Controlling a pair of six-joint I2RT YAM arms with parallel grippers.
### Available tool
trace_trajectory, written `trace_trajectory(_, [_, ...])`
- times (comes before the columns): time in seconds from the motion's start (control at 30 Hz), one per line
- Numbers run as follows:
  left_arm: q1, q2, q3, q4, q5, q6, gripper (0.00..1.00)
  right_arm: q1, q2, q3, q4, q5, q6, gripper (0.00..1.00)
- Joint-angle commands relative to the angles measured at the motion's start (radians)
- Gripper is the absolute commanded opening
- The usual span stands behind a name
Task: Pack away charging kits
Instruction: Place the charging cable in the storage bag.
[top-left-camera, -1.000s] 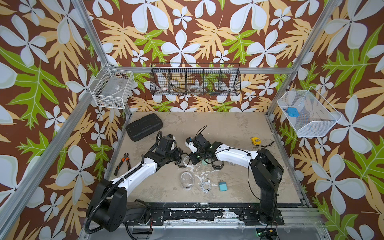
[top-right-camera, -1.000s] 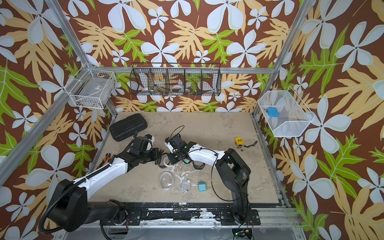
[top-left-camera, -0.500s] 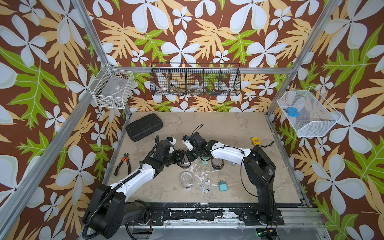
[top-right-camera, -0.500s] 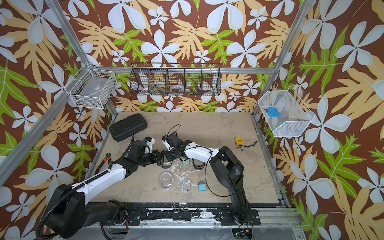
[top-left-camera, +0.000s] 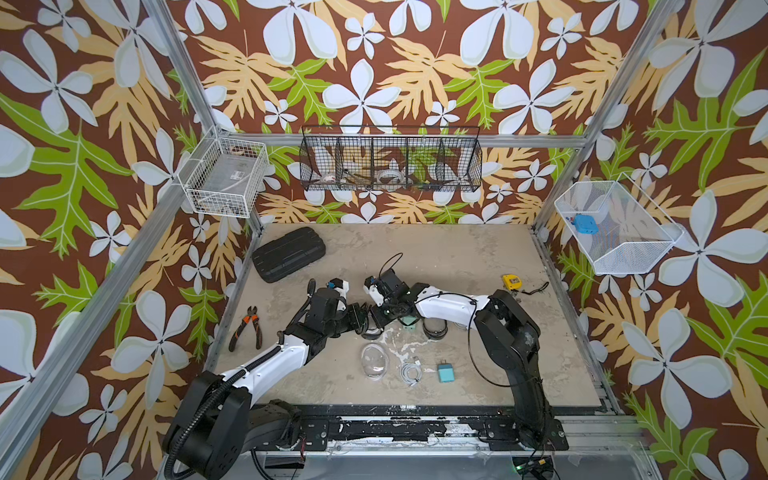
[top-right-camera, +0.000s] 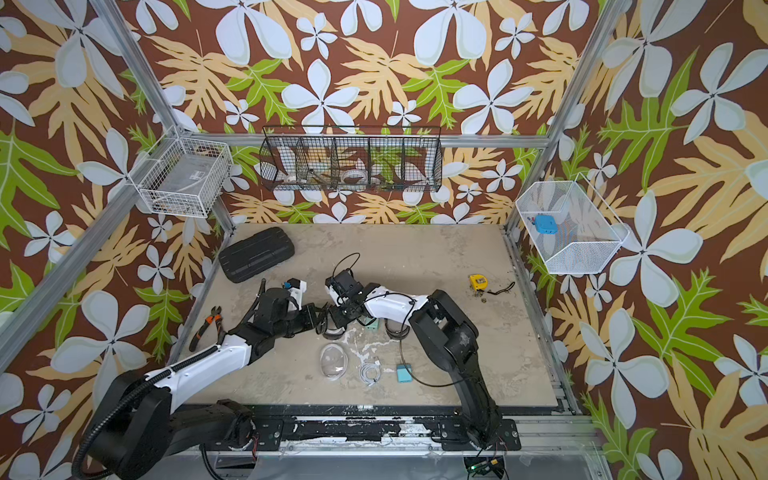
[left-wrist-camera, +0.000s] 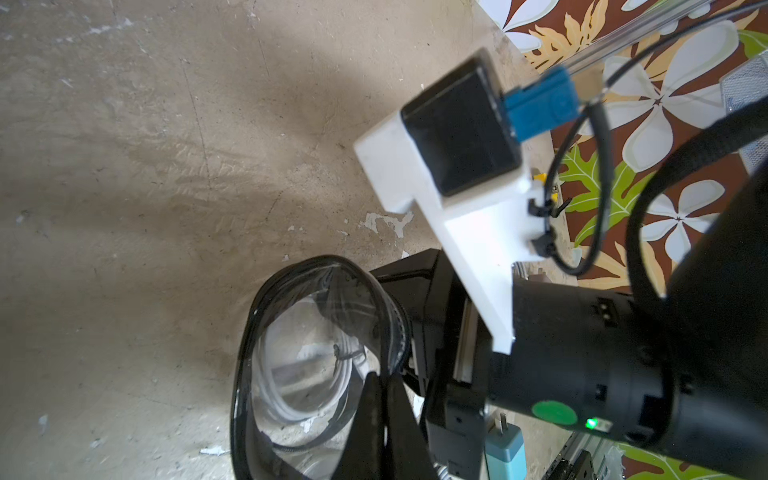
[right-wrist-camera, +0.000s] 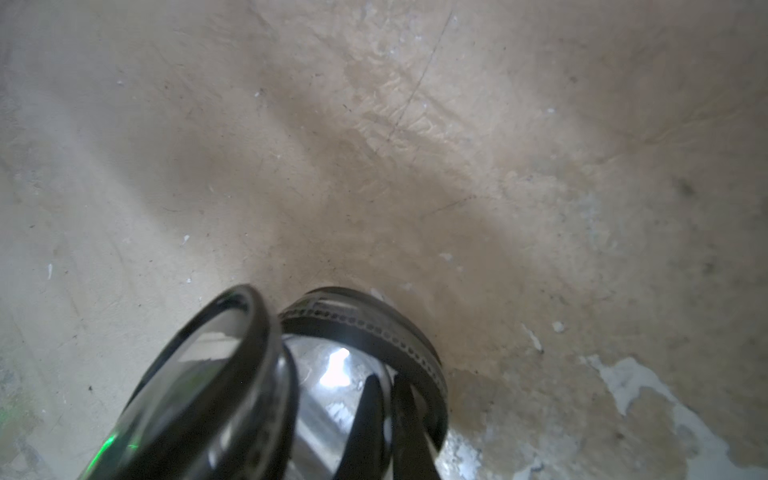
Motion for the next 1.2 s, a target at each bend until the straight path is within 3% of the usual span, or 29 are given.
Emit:
trace_trajectory(0.0, [0.002,0.01,-0.003,0.047,0.011,-0.002,0.0,0.001,0.0,0.022,0.028,-0.018,0.036,0.0])
trace_trajectory(0.13, [0.002,0.013,-0.016,0.061,0.013,-0.006,0.0,0.001,0.006,0.076,-0.016,0.001,0.02,0.0])
trace_trajectory(0.93, [0.017,0.01,-0.029,0.083,0.023,0.001,0.0,0.001,0.043,0.035,0.056,-0.029,0.047,0.0])
trace_trajectory(1.17, [0.018,0.023,-0.018,0.048,0.002,0.017,0.0,0.001,0.03,0.049,0.048,-0.044,0.05,0.13])
